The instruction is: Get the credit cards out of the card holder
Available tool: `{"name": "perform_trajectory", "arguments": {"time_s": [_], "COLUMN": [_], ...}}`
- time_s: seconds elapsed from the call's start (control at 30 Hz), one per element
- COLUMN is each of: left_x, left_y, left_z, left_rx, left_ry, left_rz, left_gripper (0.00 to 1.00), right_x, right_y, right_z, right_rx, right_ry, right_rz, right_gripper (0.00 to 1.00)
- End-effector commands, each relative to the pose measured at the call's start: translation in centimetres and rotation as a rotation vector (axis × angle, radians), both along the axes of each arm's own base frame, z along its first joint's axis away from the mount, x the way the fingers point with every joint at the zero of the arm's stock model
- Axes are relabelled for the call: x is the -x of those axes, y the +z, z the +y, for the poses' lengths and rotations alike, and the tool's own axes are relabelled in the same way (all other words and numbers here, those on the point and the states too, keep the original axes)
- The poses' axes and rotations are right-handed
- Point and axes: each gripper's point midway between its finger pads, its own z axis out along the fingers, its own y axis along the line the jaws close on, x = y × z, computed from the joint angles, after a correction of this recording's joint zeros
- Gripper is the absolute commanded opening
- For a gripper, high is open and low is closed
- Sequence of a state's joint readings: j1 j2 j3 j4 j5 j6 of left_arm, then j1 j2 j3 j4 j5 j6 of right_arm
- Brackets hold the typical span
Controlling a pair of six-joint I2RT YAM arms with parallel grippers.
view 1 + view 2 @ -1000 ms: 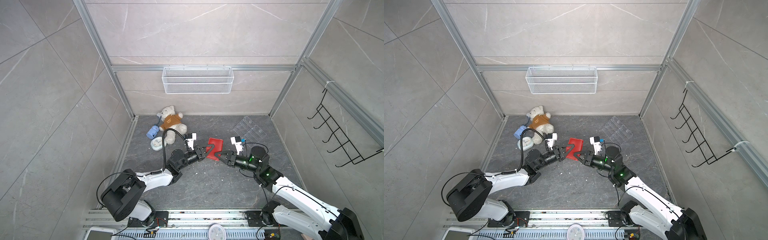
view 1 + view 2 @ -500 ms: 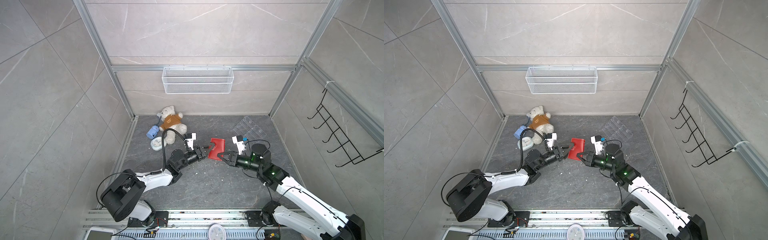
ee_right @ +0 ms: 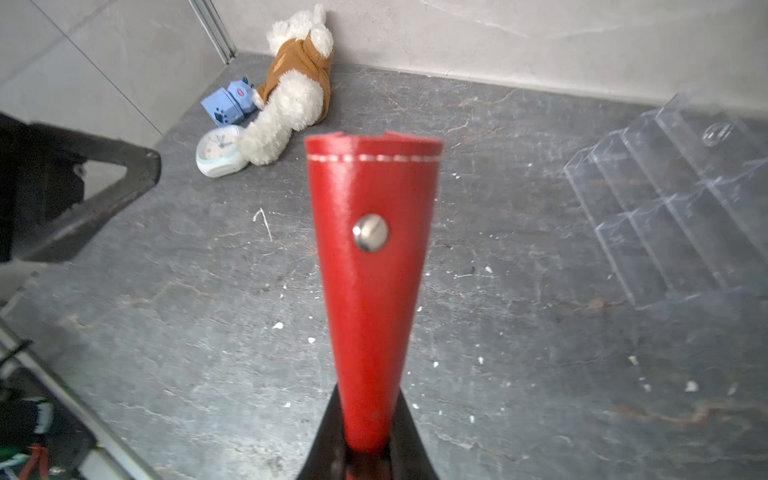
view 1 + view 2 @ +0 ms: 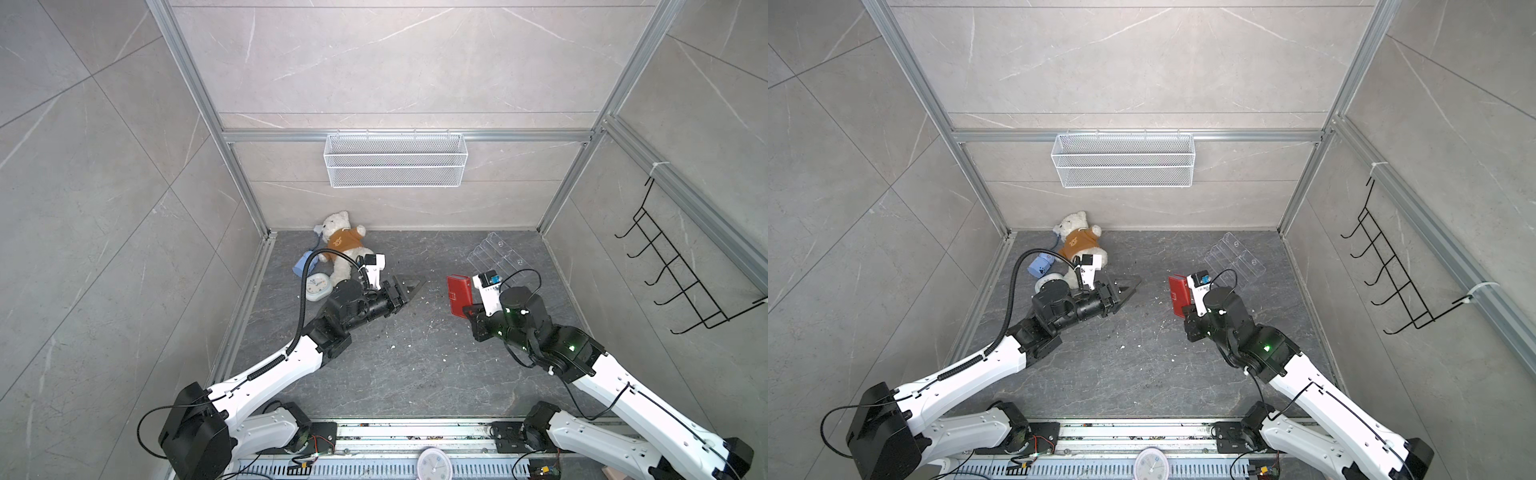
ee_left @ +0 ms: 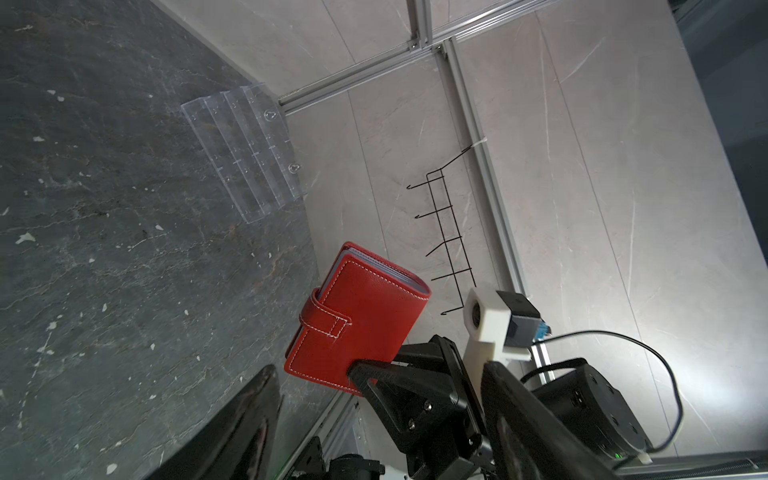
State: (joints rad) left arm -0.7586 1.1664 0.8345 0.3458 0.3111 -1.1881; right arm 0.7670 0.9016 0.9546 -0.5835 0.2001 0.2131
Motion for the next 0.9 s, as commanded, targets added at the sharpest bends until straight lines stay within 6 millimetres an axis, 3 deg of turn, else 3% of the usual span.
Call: {"name": "perform_trajectory", "arguments": {"time_s": [0.0,0.17,0.43,0.63,0.87], "left_x": [0.5,0.6,1.4,1.8,1.7], "left_y": [-0.6,-0.9,-1.6,-3.2,-4.1], "left_z": [-0.1,-0.7,-0.8,-1.1,-1.5], "left_rx": [-0.076,-0.088,-0.06,-0.052,-0.057], "left_ry": [-0.029,-0.057,-0.084,-0.114,-0.127], "left_rz": [0.079,0.189,0.258,0.304,0.333], "left_gripper": [0.78,0.78,0.79,0.78,0.67], "right_x": [-0.7,0.6,0.2,0.0,0.1], "right_y": [0.5,0.4,-0.3,0.6,0.1], "right_z": [-0.6,3.1,5.5,5.8,5.8], "right_rx": [0.225,0.459,0.603,0.621,0.716], "right_ry": [0.006,0.126,0.115,0.118,0.141], "right_rz": [-0.171,-0.376,-0.465,-0.509,-0.547], "right_gripper": [0.0,0.0,0.0,0.0,0.0]}}
